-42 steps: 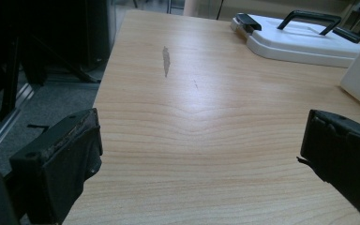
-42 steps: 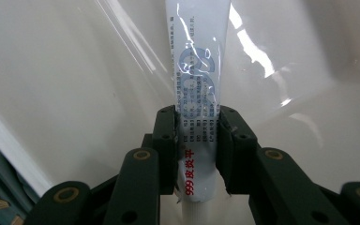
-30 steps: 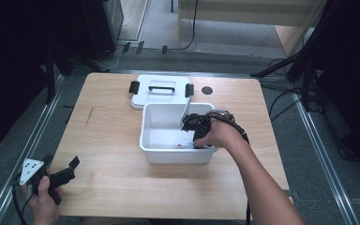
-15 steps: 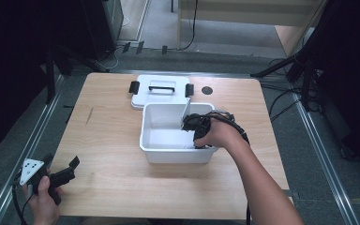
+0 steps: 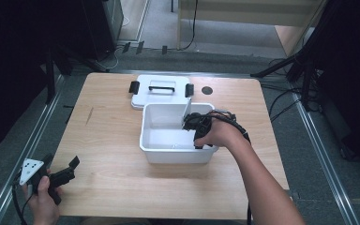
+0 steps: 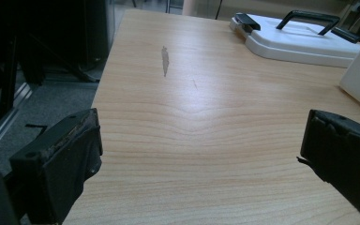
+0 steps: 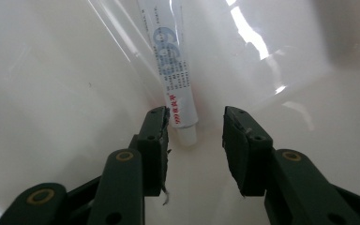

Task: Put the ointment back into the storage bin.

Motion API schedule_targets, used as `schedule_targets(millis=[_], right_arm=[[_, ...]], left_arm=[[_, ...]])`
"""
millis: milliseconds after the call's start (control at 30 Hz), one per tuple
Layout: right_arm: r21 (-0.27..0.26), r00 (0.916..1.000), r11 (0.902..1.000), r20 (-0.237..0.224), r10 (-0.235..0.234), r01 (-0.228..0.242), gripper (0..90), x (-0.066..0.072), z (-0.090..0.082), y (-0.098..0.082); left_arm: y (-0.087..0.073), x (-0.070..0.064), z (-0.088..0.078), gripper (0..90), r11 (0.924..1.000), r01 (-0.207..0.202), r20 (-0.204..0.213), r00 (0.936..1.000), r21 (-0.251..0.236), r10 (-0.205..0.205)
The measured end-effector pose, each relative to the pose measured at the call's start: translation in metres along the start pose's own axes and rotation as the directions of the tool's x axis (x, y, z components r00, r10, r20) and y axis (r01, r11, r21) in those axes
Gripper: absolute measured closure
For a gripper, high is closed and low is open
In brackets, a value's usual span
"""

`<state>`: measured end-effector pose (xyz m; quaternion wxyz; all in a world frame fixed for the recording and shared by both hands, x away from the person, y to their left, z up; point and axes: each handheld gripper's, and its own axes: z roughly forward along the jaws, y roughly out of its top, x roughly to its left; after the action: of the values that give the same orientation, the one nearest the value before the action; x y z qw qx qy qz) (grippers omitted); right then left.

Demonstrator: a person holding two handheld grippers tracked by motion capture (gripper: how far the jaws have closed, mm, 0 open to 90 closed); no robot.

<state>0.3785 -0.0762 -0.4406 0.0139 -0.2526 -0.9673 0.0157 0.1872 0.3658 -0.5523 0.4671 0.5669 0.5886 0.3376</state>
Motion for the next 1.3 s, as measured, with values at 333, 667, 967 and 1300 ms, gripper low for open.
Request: schedule_targets(millis=[333,667,967,1300], right_arm=[[-0.066,0.9996,0.9975,0.011,0.026,-0.025,68.5,-0.004,-0.017,-0.005],[-0.152,0.9974,0.9858,-0.013,0.070,-0.071,70.3,-0.008,-0.047,-0.015],[-0.200,0.9945,0.9743,-0.013,0.104,-0.104,69.5,-0.014,-0.071,-0.034],[-0.241,0.9886,0.9591,-0.012,0.150,-0.149,68.4,-0.028,-0.082,-0.061]], left_arm=[[0.000,0.000,0.000,0.2,1.0000,0.001,0.001,1.0000,0.000,-0.001],[0.000,0.000,0.000,0.2,1.0000,-0.001,0.001,1.0000,0.001,0.001],[0.000,0.000,0.000,0.4,1.0000,-0.002,-0.001,1.0000,-0.001,0.002],[0.000,-0.001,0.000,0.4,1.0000,-0.005,-0.002,1.0000,-0.002,0.005]])
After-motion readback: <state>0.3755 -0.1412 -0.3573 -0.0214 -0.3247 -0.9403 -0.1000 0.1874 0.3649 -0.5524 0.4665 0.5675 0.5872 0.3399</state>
